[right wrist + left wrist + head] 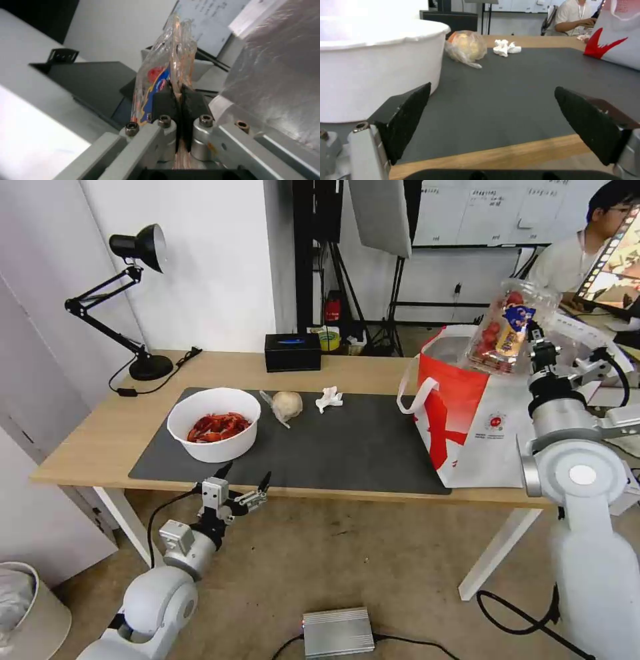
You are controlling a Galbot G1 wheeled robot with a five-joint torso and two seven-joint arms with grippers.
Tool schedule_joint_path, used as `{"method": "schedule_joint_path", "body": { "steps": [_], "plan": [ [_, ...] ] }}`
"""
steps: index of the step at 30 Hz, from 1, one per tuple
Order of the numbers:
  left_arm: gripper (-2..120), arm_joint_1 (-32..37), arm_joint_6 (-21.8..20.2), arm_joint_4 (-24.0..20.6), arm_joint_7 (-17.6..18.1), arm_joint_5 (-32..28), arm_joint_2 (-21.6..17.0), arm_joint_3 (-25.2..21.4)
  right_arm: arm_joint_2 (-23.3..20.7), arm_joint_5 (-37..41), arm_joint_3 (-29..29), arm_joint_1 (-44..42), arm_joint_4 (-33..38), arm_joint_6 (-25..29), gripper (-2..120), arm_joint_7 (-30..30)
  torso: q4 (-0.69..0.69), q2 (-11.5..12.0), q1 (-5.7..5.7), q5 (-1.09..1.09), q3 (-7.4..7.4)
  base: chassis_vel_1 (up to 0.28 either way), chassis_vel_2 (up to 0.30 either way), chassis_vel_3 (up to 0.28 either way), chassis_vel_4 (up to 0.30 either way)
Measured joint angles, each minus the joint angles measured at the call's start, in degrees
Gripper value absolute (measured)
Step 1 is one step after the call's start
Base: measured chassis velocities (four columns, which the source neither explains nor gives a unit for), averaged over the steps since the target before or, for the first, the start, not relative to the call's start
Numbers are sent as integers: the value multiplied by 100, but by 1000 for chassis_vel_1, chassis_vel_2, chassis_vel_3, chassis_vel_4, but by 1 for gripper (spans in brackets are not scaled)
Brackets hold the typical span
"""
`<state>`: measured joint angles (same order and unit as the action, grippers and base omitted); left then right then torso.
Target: Pick up the trash from the table and place it into the takeout bag.
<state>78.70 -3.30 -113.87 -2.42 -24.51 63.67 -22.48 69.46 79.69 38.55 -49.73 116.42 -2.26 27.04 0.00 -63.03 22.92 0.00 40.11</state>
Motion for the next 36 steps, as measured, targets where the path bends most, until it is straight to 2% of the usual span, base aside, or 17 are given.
{"method": "schedule_joint_path", "body": {
  "steps": [17,28,30,33,34,36],
  "plan": [
    [100,96,-3,-38,-70,59,88,36,16,264,121,325,-196,214,1,825,0,0,0,1,-1,0,0,0,0],
    [100,151,-5,-64,-125,87,113,47,22,326,94,351,-184,226,1,942,0,0,0,0,0,0,0,0,0],
    [100,164,-5,-68,-126,91,116,47,22,324,94,351,-185,225,5,941,0,0,0,0,-1,0,0,0,0],
    [100,177,-5,-73,-128,105,125,50,23,324,95,340,-186,222,18,934,0,0,0,0,-1,0,0,0,0],
    [100,177,-5,-73,-128,105,125,50,23,324,95,340,-186,222,18,934,0,0,0,0,-1,0,0,0,0],
    [100,182,-6,-74,-130,126,145,60,32,322,97,319,-186,219,29,929,0,0,0,0,-1,0,0,0,0]
  ]
}}
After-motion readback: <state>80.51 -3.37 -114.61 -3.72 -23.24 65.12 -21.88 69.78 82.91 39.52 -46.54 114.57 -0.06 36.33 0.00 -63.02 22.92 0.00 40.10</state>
